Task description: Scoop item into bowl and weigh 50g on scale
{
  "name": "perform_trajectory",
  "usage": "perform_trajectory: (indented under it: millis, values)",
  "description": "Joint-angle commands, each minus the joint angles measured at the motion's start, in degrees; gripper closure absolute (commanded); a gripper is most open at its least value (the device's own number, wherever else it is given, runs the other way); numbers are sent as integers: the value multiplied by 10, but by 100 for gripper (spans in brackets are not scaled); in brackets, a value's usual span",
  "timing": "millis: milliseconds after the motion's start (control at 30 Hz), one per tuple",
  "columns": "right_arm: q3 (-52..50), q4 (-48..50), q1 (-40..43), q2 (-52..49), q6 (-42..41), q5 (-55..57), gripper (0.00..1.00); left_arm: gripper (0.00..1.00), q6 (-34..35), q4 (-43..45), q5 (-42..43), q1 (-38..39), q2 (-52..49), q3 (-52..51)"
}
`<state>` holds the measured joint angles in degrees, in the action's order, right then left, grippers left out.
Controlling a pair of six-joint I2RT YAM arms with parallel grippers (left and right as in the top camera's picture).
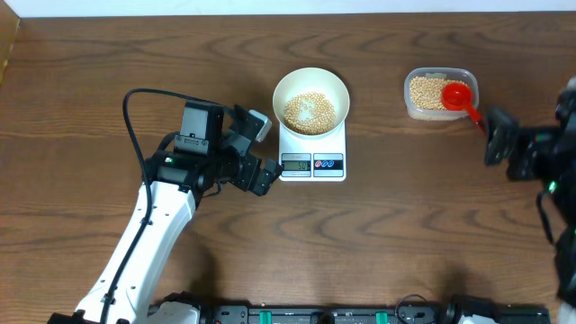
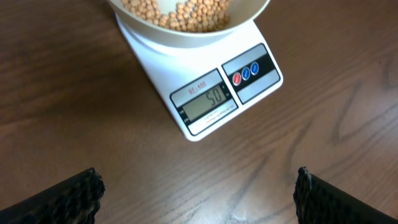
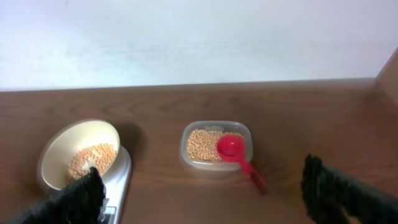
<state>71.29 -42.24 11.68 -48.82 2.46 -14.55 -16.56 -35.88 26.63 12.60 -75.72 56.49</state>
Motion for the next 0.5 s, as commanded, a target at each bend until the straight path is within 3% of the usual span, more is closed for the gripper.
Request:
perform_trajectory:
  millis: [0,233,467]
  values:
    - [-129,82,-10,85,-15,47,1,0,-3,-1,-3,0,-2,0]
    - [-365,229,-38,263,-41,68,1,0,-3,-1,-3,0,-2,0]
    - [-542,341,-86,363,-41,187,1,0,-3,-1,-3,0,-2,0]
